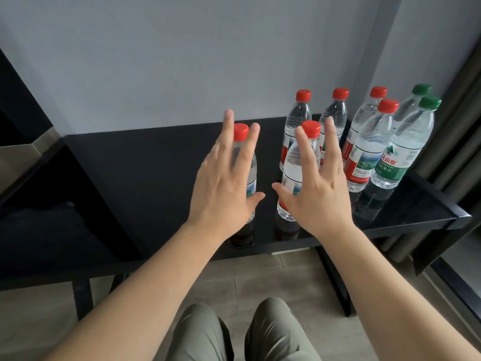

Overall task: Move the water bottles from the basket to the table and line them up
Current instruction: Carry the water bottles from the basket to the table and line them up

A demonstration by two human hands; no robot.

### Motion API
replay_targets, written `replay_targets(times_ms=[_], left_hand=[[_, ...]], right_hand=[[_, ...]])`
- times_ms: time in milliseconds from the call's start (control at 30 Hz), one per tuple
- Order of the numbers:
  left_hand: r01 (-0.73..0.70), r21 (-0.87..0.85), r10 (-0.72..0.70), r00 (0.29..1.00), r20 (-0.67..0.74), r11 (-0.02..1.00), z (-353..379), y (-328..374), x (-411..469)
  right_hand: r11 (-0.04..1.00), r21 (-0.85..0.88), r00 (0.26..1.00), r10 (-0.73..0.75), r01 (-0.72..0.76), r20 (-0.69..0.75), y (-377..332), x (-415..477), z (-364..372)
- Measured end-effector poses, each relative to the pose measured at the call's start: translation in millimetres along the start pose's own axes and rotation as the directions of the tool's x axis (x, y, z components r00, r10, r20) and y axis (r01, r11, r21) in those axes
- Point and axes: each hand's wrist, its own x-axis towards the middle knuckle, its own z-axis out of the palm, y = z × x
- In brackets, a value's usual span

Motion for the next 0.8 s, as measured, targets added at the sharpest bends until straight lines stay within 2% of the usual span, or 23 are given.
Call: replay_targets(times_ms=[100,233,467,800], left_hand=[[-0.017,0.149,0.007,0.998,0.062,0.989,-0.2,4.1,3.7],[0.038,0.18,-0.057,0.993,0.099,0.983,2.3,10.5,4.0],[0.096,0.104,-0.108,0.988,0.109,0.99,10.8,9.6,9.7],[0.059,0.04,-0.062,0.995,0.084,0.997,41.2,18.0,39.7]], right_hand=[[0.998,-0.068,0.997,0.023,-0.019,0.067,-8.9,6.8,-5.4],[0.99,-0.129,0.983,0.08,-0.059,0.164,-15.6,8.2,-6.4],[0.986,-0.122,0.979,0.134,-0.116,0.155,-15.7,5.3,-3.8],[0.979,-0.129,0.975,0.175,-0.157,0.138,15.6,22.2,6.9]])
